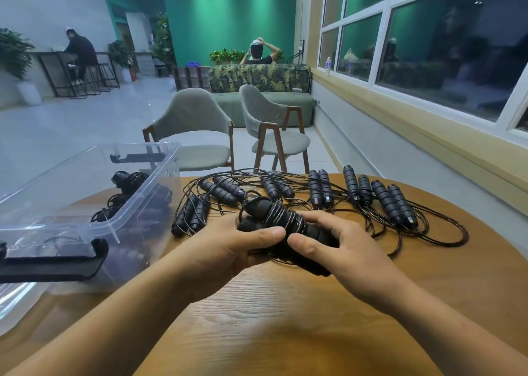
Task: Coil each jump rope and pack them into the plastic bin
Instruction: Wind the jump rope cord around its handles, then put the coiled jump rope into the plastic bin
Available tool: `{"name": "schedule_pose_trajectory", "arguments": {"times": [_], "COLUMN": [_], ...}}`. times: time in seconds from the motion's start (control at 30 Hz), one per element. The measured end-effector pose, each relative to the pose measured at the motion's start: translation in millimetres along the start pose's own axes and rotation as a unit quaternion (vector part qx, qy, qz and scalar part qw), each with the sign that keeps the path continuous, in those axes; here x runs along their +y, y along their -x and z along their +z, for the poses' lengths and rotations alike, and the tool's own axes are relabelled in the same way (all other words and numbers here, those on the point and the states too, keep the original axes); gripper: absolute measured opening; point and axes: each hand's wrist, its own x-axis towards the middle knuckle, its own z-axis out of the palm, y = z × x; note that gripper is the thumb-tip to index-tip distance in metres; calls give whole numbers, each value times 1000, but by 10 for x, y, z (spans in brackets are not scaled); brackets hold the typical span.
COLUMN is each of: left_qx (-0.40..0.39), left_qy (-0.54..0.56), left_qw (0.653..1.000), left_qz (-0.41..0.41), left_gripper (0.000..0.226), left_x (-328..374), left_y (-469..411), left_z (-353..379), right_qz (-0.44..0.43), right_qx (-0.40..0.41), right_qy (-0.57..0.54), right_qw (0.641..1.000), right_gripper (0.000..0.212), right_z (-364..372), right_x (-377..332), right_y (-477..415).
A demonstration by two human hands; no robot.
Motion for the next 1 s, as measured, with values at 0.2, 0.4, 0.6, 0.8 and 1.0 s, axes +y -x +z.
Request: {"name": "schedule_pose_trajectory", "arguments": {"times": [0.2, 0.4, 0.6, 0.8, 1.0], "left_qx": [13, 46, 109, 158, 208], "left_qy": [-167, -185, -224, -268, -224], "left_qw": [986, 982, 969, 950, 952], "left_qz": [-4, -12, -3, 1, -3], "left_gripper": [39, 45, 58, 81, 50], "left_x": [118, 227, 416, 876, 1240], "left_y": [77, 175, 272, 552, 762], "left_z": [-136, -253, -404, -875, -1587], "right_qz": [-37, -90, -109, -150, -210], "right_qx": [19, 27, 18, -48, -86], "right_qy": [54, 85, 111, 119, 145], "right_qw": [998, 992, 988, 980, 963], "right_gripper": [54, 60, 53, 45, 35], "right_z": [10, 56, 134, 378, 876], "right_x": [14, -63, -256, -726, -1180], "right_y": [20, 51, -158, -724, -1421]}}
